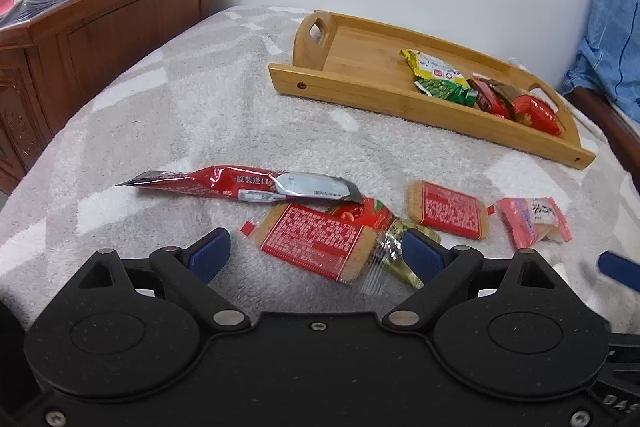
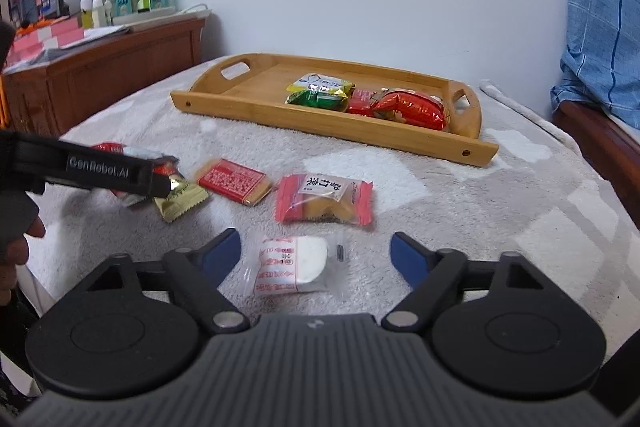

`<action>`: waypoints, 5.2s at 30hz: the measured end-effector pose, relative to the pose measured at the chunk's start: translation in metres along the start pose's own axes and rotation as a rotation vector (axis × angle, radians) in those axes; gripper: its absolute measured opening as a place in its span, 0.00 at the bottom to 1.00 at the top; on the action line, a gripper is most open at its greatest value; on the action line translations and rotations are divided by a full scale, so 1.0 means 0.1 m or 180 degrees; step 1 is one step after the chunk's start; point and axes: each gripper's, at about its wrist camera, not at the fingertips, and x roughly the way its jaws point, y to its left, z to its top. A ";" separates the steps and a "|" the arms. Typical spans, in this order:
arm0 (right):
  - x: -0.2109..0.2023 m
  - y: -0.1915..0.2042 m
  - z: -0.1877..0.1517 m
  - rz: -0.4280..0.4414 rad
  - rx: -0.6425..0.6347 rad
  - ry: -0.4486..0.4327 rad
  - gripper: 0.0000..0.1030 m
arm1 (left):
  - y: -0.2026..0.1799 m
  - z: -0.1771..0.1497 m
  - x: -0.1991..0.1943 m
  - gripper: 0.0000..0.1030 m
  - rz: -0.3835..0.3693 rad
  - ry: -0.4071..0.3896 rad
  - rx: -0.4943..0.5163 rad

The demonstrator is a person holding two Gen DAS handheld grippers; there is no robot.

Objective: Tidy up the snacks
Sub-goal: 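Grasp the red biscuit pack with the left tool while the right tool grasps the white cake pack, then carry the red pack with the left tool while the right tool carries the cake pack to the tray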

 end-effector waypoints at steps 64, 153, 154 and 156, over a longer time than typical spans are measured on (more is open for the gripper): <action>0.03 -0.04 -0.03 -0.0003 0.0249 0.0074 0.53 | -0.33 -0.20 -0.26 0.30 -0.0060 0.0048 0.0258; 2.21 -0.97 1.80 0.0264 0.0853 0.0646 0.48 | -0.49 1.72 1.48 0.30 -0.0282 0.0363 0.0674; 2.22 -0.98 1.82 0.0279 0.0881 0.0663 0.48 | -0.50 1.72 1.48 0.30 -0.0283 0.0364 0.0678; 2.25 -1.00 1.84 0.0293 0.0937 0.0703 0.48 | -0.51 1.73 1.49 0.31 -0.0286 0.0365 0.0679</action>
